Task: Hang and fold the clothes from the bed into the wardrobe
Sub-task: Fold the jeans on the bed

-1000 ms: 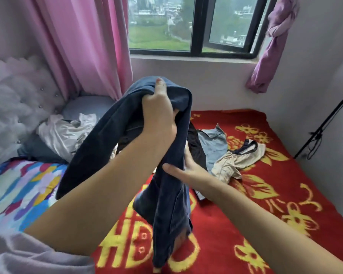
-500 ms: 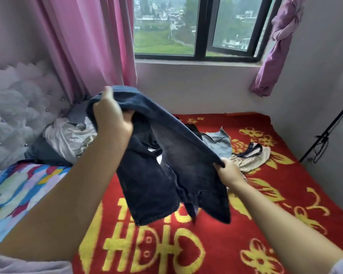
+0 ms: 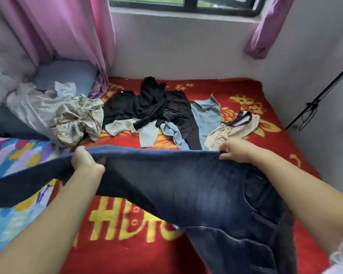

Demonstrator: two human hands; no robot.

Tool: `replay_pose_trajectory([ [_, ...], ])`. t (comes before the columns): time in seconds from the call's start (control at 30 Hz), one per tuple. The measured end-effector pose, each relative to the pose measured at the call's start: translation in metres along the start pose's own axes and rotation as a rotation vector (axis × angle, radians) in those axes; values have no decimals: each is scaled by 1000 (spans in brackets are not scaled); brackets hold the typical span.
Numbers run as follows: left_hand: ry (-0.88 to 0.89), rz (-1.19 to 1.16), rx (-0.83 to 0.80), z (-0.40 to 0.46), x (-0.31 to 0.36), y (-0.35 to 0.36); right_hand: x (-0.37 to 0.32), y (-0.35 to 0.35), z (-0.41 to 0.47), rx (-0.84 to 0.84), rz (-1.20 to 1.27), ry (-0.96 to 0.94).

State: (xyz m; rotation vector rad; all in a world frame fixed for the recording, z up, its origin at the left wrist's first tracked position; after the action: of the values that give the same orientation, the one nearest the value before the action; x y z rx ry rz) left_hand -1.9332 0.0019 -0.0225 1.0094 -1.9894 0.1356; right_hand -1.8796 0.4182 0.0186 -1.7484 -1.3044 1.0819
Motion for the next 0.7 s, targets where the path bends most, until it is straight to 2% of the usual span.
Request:
replay_pose_trajectory([
  [0.07,-87,9,-51,17,-40,5,26,36,15,224,83,86],
  [0.1,-147,88,-88,26,-65,6,37,57,16,276,164,118],
  [0.17,-227,320,-144,42,-117,0,60,108,17,221,215,157],
  [0.27,-239,713,-214,32,-196,-12,109,191,4,3,277,284],
  [0.47,-422,1377,-605,-40,-388,-34,205,332,-26,-219,522,601],
  [0.53,-438,1502,-742,-68,-451,-35,223,364,-20,-199,645,656],
  [0.6,-401,1615,-871,-93,-508,-30,238,385,-4,-110,776,711],
  [0.63,-356,1674,-891,-103,-531,-25,245,393,6,-53,830,731],
  [0.7,-252,1756,-798,-114,-567,-12,254,397,28,31,906,755],
])
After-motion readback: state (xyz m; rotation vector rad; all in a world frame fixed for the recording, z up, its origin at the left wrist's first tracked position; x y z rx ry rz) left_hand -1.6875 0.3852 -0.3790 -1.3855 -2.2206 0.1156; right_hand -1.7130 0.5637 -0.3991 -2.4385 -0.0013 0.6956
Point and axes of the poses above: each hand's wrist, its own z-axis towards the middle knuckle, its own y-axis out of the palm, x = y × z, the point moved 5 cm from there along z, towards the middle knuckle, and after that the axes turned 6 degrees about z, right-handed, at the moved point
